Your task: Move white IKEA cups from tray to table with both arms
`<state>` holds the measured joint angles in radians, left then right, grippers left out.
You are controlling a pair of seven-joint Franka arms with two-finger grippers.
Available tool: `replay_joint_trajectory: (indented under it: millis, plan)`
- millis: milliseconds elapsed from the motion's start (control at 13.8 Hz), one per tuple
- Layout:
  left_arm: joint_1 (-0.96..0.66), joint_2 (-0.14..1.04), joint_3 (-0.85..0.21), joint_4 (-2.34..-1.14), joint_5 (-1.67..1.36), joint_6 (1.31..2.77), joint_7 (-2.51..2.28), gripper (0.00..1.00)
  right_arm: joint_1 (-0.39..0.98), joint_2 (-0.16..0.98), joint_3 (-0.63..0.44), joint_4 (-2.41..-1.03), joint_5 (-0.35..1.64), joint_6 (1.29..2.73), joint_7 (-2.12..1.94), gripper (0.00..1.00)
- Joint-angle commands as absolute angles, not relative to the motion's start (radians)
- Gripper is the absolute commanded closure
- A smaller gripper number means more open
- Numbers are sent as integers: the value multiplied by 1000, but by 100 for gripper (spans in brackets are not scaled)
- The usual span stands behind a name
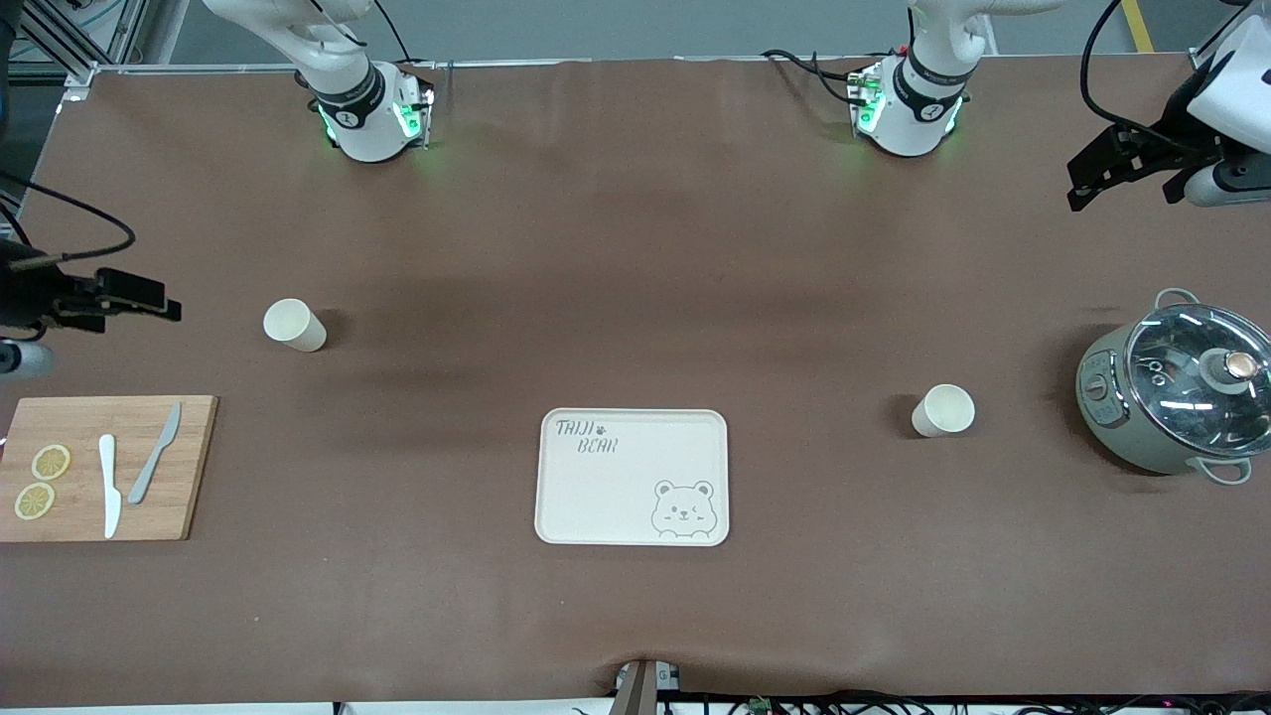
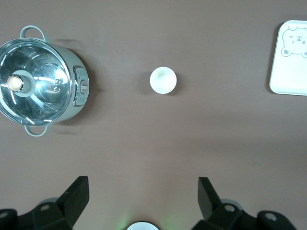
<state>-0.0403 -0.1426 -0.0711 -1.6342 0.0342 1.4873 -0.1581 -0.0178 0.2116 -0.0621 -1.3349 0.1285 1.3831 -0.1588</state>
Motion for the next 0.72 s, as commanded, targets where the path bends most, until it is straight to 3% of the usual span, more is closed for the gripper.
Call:
replay_joint_trajectory:
  millis: [0, 651]
  plan:
    - [-34, -155, -71, -1625, 15, 1467, -149, 0, -14, 169, -63, -1376, 112, 1353, -133, 0]
    - [-17, -147, -67, -1621, -28, 1440, -135, 0, 29, 169, -54, -1318, 95, 1345, -133, 0]
